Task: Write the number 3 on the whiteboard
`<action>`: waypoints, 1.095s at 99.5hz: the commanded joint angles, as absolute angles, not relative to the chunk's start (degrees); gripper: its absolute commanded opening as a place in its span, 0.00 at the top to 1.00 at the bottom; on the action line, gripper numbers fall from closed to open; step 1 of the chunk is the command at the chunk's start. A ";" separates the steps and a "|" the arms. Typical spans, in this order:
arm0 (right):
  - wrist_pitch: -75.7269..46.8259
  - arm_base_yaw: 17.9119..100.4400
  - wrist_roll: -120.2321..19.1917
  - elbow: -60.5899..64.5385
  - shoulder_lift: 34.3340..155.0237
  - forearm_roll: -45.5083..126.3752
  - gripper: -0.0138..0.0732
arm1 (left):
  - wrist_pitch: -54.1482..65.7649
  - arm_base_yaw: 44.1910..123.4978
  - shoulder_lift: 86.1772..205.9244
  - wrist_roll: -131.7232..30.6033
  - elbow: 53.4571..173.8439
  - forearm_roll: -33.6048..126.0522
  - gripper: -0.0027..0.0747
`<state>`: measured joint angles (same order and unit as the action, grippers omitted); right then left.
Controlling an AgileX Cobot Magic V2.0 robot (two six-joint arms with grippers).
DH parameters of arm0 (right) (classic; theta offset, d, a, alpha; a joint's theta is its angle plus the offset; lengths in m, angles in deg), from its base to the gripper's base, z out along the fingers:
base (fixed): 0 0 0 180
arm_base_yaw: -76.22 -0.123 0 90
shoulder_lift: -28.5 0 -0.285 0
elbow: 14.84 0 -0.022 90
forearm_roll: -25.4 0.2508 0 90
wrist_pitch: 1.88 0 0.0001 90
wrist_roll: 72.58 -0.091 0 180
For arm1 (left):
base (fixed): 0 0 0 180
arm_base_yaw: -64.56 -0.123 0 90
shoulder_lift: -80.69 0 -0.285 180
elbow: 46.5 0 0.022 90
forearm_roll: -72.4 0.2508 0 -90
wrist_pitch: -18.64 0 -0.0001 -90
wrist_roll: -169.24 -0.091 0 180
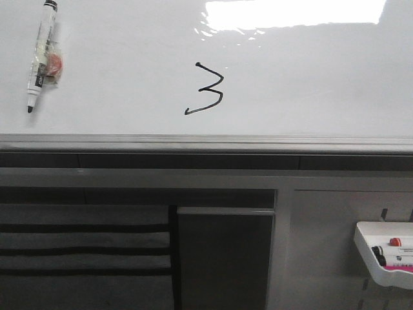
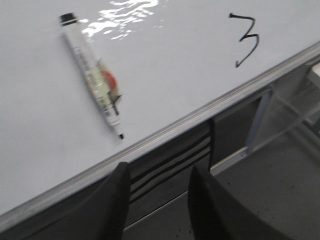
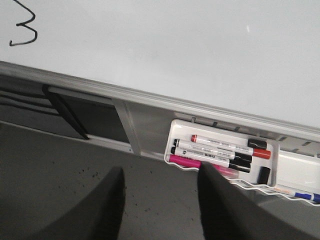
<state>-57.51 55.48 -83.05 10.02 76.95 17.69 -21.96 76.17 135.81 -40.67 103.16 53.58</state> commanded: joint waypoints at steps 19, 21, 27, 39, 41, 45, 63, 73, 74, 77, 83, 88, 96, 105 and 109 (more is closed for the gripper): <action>-37.80 55.93 -84.28 19.38 66.82 15.58 0.68 | -12.43 75.92 126.24 -28.79 97.86 61.04 0.64; -37.08 55.93 -84.28 19.81 66.23 15.46 0.71 | -11.49 75.92 125.81 -28.79 97.03 60.95 0.64; -36.11 55.93 -84.28 21.34 64.86 14.95 0.81 | -8.57 75.92 125.04 -28.79 94.79 60.79 0.70; -35.59 55.93 -84.28 23.13 64.12 13.80 0.92 | -2.96 75.92 124.80 -28.79 91.70 60.57 0.89; -35.70 55.93 -84.28 23.47 64.12 13.83 0.92 | -2.23 75.92 124.80 -28.79 91.37 60.57 0.92; -35.72 55.93 -84.28 24.15 64.12 13.35 0.92 | -1.73 75.92 124.80 -28.64 91.00 60.26 0.99; -38.51 55.93 -84.28 25.45 64.12 13.59 0.92 | -2.79 75.92 124.80 -28.52 90.65 55.22 0.99; -38.52 55.93 -84.28 25.45 64.12 13.59 0.92 | -2.79 75.92 124.80 -28.52 90.65 55.22 0.99; -38.52 55.93 -84.28 25.45 64.12 13.59 0.92 | -2.79 75.92 124.80 -28.52 90.65 55.22 0.99; -38.52 55.93 -84.28 25.45 64.12 13.59 0.92 | -2.79 75.92 124.80 -28.52 90.65 55.22 0.99; -38.52 55.93 -84.28 25.45 64.12 13.59 0.92 | -2.79 75.92 124.80 -28.52 90.65 55.22 0.99; -38.52 55.93 -84.28 25.45 64.12 13.59 0.92 | -2.79 75.92 124.80 -28.52 90.65 55.22 0.99; -38.61 55.93 -84.28 25.45 64.12 13.59 0.92 | -1.82 76.29 123.16 -28.52 89.71 55.22 0.99; -38.61 55.93 -84.28 25.45 64.12 13.59 0.92 | 0.31 75.82 118.17 -28.52 86.30 54.77 0.99; -38.61 55.93 -84.28 25.45 64.12 13.49 0.92 | 1.57 75.41 115.19 -28.52 84.21 54.89 0.99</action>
